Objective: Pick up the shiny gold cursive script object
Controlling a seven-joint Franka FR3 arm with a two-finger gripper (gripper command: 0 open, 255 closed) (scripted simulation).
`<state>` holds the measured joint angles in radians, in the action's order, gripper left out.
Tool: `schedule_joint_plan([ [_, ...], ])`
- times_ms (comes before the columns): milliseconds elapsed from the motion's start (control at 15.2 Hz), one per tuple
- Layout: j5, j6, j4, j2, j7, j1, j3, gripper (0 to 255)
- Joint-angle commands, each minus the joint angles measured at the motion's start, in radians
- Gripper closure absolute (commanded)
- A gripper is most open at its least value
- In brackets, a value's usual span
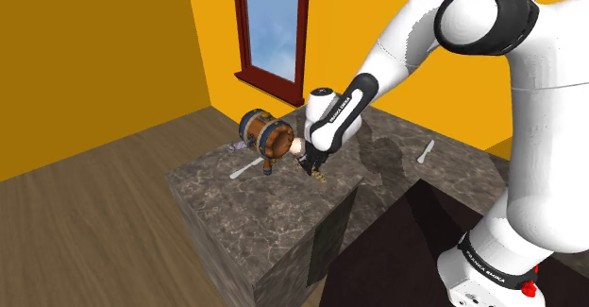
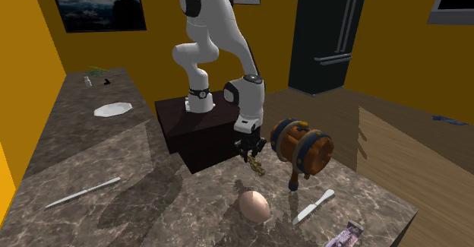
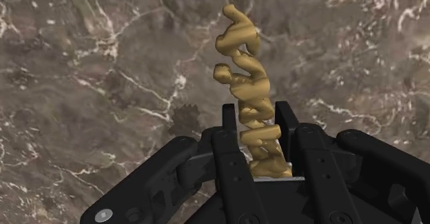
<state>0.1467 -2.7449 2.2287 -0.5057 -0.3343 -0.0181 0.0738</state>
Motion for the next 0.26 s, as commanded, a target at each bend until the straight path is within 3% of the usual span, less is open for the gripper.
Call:
schedule_joint_plan([
  [0, -0.005, 0.02, 0.009, 0.028, 0.003, -0.003, 0.005, 255],
  [198, -0.008, 0.031, 0.012, 0.043, 0.005, -0.005, 0.008, 255],
])
